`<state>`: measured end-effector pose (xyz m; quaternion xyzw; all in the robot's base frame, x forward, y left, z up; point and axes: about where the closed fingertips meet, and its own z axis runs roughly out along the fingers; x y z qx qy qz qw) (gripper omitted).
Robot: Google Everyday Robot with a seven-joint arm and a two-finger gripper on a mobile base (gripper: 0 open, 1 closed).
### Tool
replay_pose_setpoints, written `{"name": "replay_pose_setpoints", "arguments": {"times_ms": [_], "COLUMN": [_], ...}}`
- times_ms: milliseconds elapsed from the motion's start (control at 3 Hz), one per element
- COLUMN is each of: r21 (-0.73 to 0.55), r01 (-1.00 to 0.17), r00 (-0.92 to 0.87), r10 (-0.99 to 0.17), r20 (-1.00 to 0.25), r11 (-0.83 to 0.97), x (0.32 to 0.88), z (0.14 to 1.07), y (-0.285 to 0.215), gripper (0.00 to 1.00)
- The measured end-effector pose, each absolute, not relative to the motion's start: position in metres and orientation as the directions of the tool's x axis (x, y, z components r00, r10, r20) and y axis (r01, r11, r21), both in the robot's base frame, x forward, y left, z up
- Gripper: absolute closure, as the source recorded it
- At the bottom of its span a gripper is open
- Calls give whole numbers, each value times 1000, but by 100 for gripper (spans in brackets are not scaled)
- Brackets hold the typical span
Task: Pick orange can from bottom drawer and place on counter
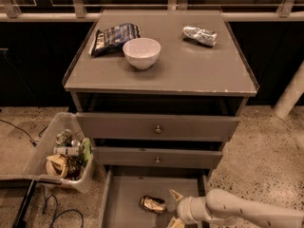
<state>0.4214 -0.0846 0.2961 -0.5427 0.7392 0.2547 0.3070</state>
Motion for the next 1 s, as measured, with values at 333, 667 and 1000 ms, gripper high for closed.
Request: {"name": "replay_pose_setpoints", "arguments": {"times_ms": [333, 667, 1000], "r21": [57, 65, 62], "r01": [-950, -941, -929], "r00": [-240, -252, -261], "r10": [-601, -561, -526], "r20": [-762, -789, -809], "r11": [308, 332, 366], "x": [434, 446, 469], "z": [255, 233, 224], "y": [-81, -74, -54], "gripper": [0, 0, 0]}}
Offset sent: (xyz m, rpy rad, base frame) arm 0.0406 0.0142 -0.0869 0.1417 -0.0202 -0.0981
